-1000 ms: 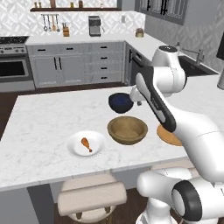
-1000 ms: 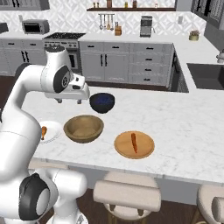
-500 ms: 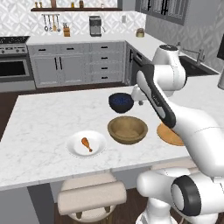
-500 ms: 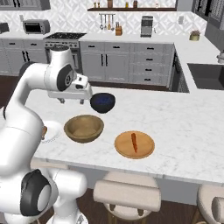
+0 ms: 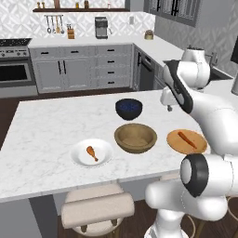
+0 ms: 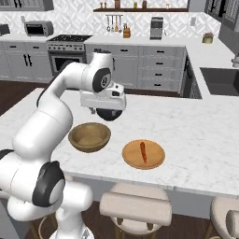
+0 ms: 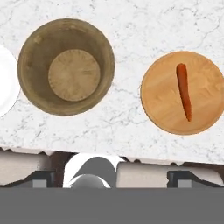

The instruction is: Pick the chicken drumstick and carrot from their plates and place them in the bowl. Then put the bowl in the fridge.

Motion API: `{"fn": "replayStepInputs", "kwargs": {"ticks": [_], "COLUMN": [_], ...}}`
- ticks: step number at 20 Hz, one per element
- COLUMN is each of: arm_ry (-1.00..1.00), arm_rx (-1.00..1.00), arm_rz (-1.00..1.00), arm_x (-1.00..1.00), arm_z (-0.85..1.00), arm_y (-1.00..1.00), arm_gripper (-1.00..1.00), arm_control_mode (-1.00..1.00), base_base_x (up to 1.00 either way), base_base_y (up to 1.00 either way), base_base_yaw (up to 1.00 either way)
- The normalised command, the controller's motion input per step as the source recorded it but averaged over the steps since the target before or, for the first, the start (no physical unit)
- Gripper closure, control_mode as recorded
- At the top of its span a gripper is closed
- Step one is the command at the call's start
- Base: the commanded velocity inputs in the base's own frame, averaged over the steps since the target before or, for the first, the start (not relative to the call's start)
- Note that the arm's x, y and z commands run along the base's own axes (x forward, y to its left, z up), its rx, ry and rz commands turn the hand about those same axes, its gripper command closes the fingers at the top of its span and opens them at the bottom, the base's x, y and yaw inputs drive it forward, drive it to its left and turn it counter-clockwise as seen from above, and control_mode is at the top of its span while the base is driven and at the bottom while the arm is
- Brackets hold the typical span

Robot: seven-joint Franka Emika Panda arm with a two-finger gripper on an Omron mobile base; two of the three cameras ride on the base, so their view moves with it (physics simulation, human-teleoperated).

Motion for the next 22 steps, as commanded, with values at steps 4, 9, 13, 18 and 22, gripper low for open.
{"fn": "replayStepInputs", "kwargs": {"ticks": [4, 9, 13, 18, 22], "arm_ry": [-0.06, 0.03, 0.1, 0.02, -0.05], "arm_rx": [-0.08, -0.13, 0.0, 0.03, 0.04], "arm_rz": [0.0, 0.0, 0.0, 0.0, 0.03], "arm_x": [0.0, 0.23, 0.49, 0.45, 0.45], "arm_z": [-0.86, -0.84, -0.31, -0.52, -0.75], "arm_y": [-0.92, -0.71, -0.66, -0.35, -0.01], "arm_gripper": [-1.0, -1.0, -1.0, -1.0, -1.0], "arm_control_mode": [-1.0, -1.0, -1.0, -1.0, -1.0], "base_base_x": [0.0, 0.0, 0.0, 0.0, 0.0], "base_base_y": [0.0, 0.0, 0.0, 0.0, 0.0], "base_base_yaw": [0.0, 0.0, 0.0, 0.0, 0.0]}}
